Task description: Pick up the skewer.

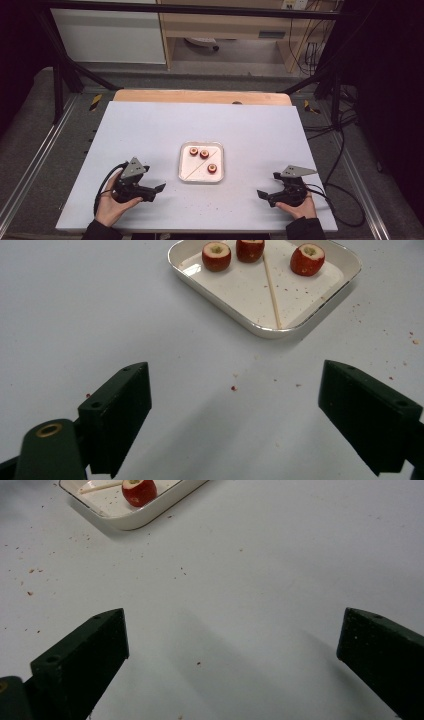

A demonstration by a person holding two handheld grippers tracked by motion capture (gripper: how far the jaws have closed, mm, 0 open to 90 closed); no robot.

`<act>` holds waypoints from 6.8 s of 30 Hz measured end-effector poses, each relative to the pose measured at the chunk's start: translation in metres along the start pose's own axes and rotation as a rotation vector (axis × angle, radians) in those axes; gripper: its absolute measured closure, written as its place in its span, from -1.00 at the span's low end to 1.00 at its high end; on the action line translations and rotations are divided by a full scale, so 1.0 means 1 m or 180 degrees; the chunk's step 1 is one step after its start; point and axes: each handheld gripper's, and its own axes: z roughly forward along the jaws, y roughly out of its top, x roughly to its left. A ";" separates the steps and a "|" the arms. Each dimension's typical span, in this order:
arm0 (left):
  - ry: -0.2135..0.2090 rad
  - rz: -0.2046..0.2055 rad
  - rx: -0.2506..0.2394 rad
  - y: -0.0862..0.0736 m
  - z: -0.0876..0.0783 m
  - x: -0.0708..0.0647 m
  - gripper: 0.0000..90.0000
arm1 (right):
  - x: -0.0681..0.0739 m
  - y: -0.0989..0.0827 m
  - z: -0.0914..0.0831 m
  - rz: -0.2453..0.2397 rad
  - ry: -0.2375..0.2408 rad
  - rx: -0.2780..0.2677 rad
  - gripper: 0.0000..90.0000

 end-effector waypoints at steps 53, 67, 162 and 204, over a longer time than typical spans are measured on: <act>0.0016 0.0207 0.0545 0.070 0.106 -0.042 0.24 | 0.002 0.000 0.003 -0.0026 0.0045 0.0102 -0.98; 0.0013 0.0226 0.0568 0.066 0.111 -0.044 0.80 | 0.002 0.000 0.004 -0.0029 0.0053 0.0105 -0.98; -0.0600 0.0810 0.0650 0.100 0.077 -0.097 0.97 | 0.081 0.064 0.026 -0.2008 -0.0403 0.0548 -0.74; -0.0892 0.1079 0.0905 0.115 0.101 -0.133 0.97 | 0.094 0.052 0.045 -0.4060 -0.0216 0.0830 0.74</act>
